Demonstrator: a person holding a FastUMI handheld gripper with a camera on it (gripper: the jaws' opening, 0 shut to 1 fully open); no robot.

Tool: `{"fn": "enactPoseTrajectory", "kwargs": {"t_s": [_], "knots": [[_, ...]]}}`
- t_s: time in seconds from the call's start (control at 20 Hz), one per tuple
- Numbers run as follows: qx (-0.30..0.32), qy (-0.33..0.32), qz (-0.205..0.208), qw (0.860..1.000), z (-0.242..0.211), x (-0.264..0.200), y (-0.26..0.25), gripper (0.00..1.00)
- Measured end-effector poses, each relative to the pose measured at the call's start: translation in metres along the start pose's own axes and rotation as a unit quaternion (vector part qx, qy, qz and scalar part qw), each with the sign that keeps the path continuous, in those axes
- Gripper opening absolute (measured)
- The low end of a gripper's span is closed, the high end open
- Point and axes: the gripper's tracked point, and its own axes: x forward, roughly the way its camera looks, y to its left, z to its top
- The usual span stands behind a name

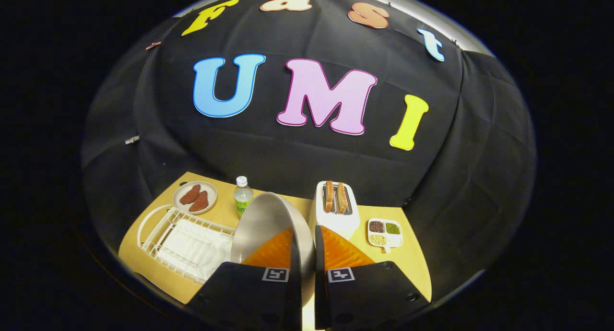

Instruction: Take the plate from the dish rack, then take the spoon from the basket and place it into the plate.

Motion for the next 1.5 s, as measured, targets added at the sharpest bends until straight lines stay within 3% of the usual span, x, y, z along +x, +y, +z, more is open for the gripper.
{"fn": "enactPoseTrajectory", "kwargs": {"t_s": [0.3,0.6,0.85,1.1,1.5], "knots": [[0.092,0.049,0.066,0.992,-0.071,-0.053,-0.026,0.14],[0.15,0.108,0.121,0.975,-0.176,-0.084,-0.023,0.14],[0.175,0.153,0.127,0.964,-0.245,-0.07,-0.019,0.14],[0.224,0.207,0.13,0.944,-0.3,-0.051,-0.01,0.14],[0.246,0.255,0.109,0.929,-0.343,-0.031,-0.009,0.17]]}}
